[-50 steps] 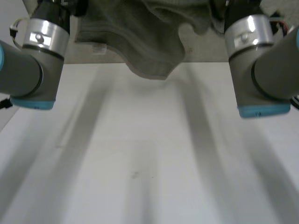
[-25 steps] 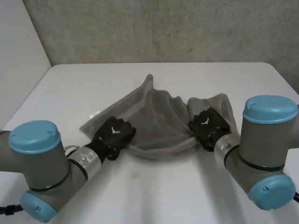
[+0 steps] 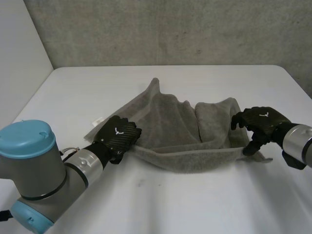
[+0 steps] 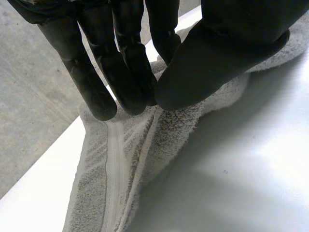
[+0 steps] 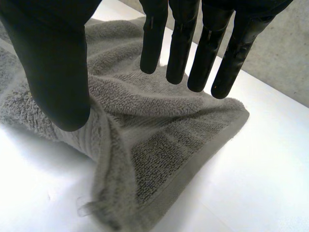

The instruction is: Fold the towel.

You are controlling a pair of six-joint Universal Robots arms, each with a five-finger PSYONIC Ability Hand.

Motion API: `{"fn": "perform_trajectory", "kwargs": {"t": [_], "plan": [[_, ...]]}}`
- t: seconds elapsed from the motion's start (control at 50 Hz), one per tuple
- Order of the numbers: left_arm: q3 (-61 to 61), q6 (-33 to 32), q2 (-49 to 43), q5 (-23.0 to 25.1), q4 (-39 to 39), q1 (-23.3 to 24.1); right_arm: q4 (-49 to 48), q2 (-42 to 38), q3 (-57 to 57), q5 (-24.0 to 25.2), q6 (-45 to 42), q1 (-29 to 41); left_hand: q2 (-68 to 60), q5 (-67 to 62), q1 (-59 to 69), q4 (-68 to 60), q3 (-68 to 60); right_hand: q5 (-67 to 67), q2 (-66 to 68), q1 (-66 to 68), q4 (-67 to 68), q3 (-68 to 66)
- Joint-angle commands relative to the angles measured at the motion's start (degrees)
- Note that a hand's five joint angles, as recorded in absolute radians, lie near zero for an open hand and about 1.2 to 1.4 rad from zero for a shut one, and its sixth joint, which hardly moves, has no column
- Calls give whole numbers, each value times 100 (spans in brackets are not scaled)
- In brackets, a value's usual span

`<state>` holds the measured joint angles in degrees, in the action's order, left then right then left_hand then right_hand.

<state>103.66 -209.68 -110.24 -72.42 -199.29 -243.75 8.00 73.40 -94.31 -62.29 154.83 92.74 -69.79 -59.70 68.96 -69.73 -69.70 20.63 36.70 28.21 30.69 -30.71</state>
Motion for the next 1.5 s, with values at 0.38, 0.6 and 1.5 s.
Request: {"fn": "perform_trajectory", "kwargs": {"t": [0.38,0.6,1.5], "plan": [[-100,428,-51,8,-14,-120,517,-361,-87,129,-260,-186,-1021,-1030,1104,-1027,-1030,1104,497,1346,1098,-1096],[-285,446,-288,8,-40,-278,685,-432,-360,68,-295,-239,-1021,-1030,1104,-1027,-1030,2083,1476,2325,2077,-2075],[-741,481,-639,552,628,-1534,-1820,87,-545,-732,338,-1030,4008,3999,-3926,4002,3999,4937,4330,5179,4931,-4929]]}}
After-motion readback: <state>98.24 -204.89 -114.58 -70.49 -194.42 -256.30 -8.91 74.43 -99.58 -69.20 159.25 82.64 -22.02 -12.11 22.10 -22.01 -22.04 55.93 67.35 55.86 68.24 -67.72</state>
